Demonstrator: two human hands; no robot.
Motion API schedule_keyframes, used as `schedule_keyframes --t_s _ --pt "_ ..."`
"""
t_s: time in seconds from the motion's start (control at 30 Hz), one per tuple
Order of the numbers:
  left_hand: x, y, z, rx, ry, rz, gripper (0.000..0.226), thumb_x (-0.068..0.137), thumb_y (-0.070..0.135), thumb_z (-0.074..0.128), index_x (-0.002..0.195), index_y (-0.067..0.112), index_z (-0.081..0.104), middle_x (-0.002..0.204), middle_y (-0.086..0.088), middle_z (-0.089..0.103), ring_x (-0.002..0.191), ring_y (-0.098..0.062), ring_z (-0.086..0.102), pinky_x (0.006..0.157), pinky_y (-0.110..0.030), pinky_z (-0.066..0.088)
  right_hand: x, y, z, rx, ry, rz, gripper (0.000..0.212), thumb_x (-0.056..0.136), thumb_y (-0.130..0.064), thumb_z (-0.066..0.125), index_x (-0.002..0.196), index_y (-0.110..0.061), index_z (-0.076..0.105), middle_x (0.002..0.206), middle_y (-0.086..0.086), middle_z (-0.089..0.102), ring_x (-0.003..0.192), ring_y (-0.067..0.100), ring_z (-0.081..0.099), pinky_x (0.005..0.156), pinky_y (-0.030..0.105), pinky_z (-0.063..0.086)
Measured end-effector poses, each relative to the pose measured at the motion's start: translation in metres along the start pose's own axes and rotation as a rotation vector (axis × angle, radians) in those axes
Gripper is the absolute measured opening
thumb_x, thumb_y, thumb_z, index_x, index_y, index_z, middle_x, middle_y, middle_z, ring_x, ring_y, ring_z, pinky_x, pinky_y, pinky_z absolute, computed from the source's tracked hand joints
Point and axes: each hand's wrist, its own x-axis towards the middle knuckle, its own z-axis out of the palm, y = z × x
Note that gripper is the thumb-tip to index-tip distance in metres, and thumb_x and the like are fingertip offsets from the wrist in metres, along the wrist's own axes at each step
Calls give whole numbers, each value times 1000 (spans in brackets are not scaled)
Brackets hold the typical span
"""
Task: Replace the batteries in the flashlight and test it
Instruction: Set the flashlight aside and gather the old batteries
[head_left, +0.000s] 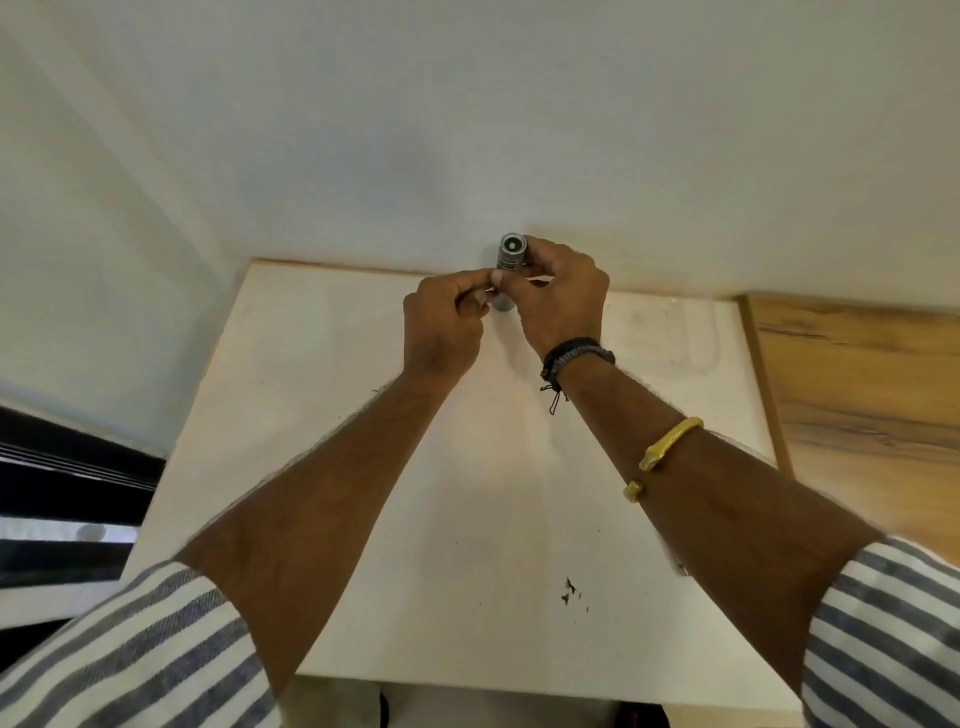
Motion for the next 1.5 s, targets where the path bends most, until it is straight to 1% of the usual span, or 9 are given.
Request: schedule_keyframes --t_s 0.3,0.47,0.57,0.7,0.9,1.0,1.17,1.27,1.5 --pt "-4 3 1 50 -34 -30 34 95 3 53 120 16 70 107 5 75 95 -8 70 90 -33 58 0 0 3 -31 14 43 41 82 -18 82 122 -16 73 110 0 76 95 15 70 91 29 58" --pt "-20 18 -4 61 83 -157 28 95 11 59 121 12 70 115 -1 73 103 -13 68 98 -37 54 -13 -12 -19 57 59 96 42 81 -13 83 122 -12 72 111 2 76 95 15 69 89 23 57" --pt "-42 32 -6 26 110 -169 26 95 16 63 119 13 70 112 -1 74 100 -13 70 95 -39 56 -34 -20 -44 142 125 115 37 81 -11 82 117 -11 73 105 2 77 91 13 71 87 20 58" --pt "-85 54 -1 -22 103 -144 23 93 20 65 114 15 72 105 1 76 93 -9 71 89 -38 59 -72 -20 -87 287 160 158 22 82 -10 80 104 -15 78 91 0 78 86 12 75 83 32 63" --pt "-149 81 22 -32 -48 -104 21 89 18 71 109 14 75 98 1 77 85 -7 72 82 -34 60 -132 12 -154 389 120 246 14 83 -6 79 95 -14 79 79 0 76 76 14 74 69 30 63" --pt "-176 90 40 32 -163 -77 24 86 16 74 110 13 75 100 -1 77 85 -9 71 84 -31 58 -159 35 -178 305 99 303 13 83 -6 79 93 -16 78 69 -9 72 71 12 73 68 33 64" --pt "-207 97 70 208 -391 11 37 86 14 74 123 15 68 120 -3 69 103 -16 65 93 -31 53 -190 72 -192 -24 22 406 13 82 -14 81 92 -20 78 82 -1 76 81 23 75 78 42 64" --pt "-213 96 84 360 -489 117 36 90 13 69 126 15 66 126 -5 65 116 -22 57 102 -34 44 -200 82 -190 -264 -30 405 21 81 -23 83 101 -20 77 87 -6 73 90 17 71 78 27 54" --pt "-216 90 90 559 -492 200 14 92 18 67 103 15 75 103 -4 69 99 -24 57 80 -45 52 -205 81 -186 -439 -122 411 31 82 -34 81 110 -20 75 102 1 77 95 20 70 84 35 58"
